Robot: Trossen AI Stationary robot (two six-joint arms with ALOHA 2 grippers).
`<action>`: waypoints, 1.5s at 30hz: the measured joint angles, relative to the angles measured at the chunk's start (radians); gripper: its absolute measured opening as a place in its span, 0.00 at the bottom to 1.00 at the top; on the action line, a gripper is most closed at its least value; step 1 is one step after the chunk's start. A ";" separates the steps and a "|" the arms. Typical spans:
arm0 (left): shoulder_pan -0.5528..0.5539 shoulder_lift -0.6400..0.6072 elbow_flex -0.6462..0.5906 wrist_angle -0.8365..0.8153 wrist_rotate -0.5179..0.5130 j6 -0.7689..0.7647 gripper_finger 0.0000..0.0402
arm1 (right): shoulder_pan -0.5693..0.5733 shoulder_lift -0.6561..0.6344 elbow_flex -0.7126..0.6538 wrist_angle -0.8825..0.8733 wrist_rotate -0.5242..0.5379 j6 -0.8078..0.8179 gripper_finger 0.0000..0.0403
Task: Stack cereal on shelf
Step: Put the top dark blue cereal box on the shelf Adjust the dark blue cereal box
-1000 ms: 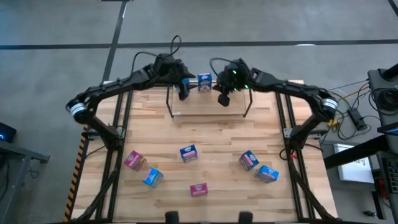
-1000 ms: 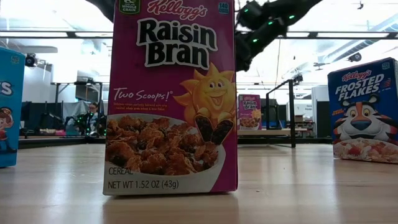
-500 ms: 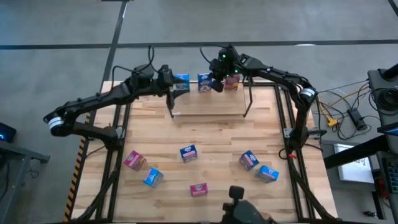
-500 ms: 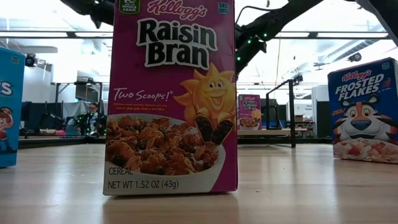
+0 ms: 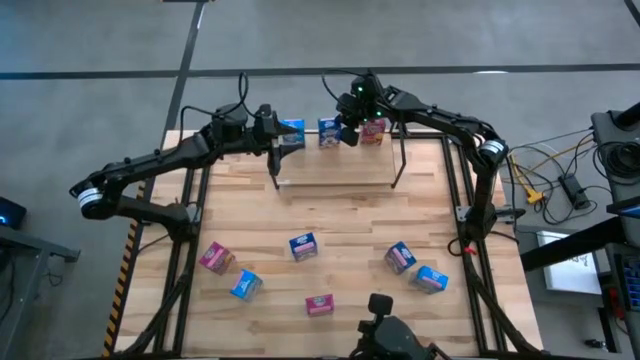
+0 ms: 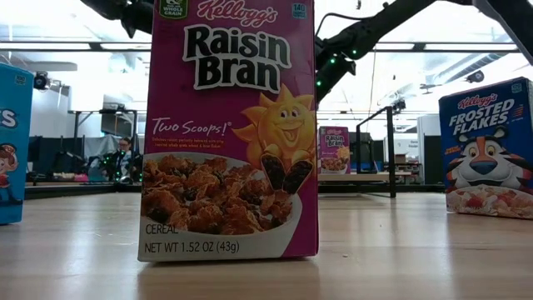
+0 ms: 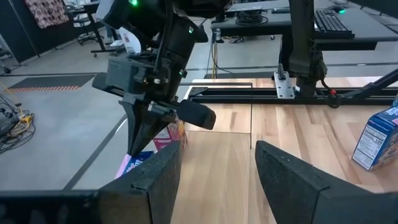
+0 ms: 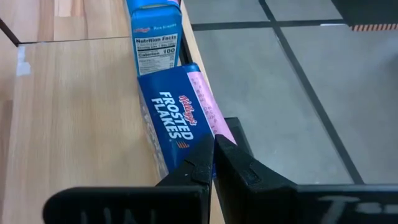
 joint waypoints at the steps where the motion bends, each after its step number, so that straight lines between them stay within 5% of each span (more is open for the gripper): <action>1: 0.000 0.000 0.000 0.000 0.000 0.000 0.47 | 0.000 -0.001 0.000 -0.003 0.000 0.002 0.02; 45: 0.000 0.000 0.000 0.003 0.000 -0.015 0.47 | 0.006 -0.023 0.015 -0.021 0.031 0.016 0.02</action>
